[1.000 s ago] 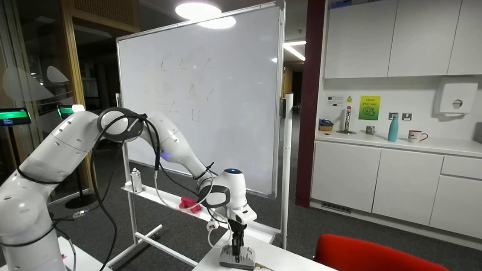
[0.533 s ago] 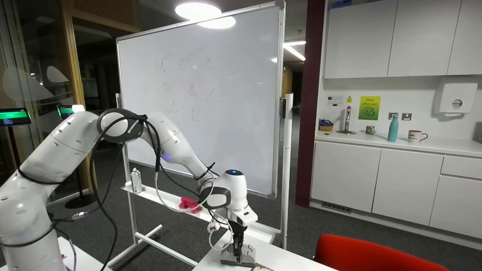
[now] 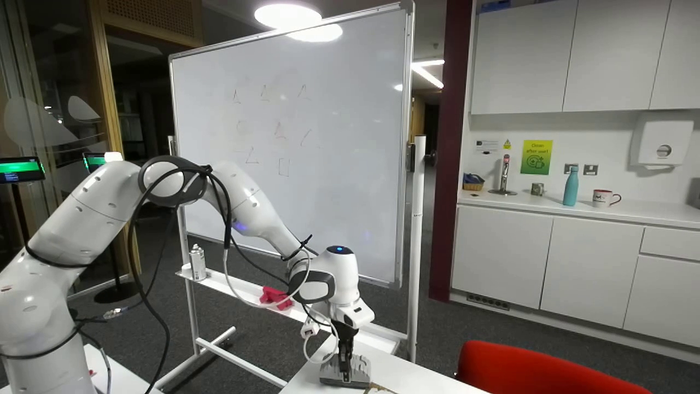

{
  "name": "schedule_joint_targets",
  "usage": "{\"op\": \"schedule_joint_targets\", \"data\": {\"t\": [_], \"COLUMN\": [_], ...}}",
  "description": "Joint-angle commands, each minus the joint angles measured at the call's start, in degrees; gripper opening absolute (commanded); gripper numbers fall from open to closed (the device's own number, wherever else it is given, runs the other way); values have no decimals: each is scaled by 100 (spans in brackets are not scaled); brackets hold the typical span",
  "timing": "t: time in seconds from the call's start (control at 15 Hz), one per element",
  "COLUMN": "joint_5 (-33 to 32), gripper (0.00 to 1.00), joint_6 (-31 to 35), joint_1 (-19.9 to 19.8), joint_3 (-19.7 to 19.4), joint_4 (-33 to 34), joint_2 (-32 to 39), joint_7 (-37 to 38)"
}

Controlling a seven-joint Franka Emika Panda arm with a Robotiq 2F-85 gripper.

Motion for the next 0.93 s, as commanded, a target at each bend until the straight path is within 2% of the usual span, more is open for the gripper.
{"op": "schedule_joint_targets", "data": {"t": [0.0, 0.4, 0.6, 0.87], "joint_5": [50, -92, -290, -1316], "gripper": [35, 35, 35, 35], "joint_6": [188, 718, 1089, 1509], "joint_1": [-26, 176, 413, 1089], "joint_3": [28, -89, -235, -858], "joint_4": [-738, -1964, -2551, -3220], "joint_2": [-733, -1778, -2249, -2739], "joint_7": [-389, -613, -504, -36]}}
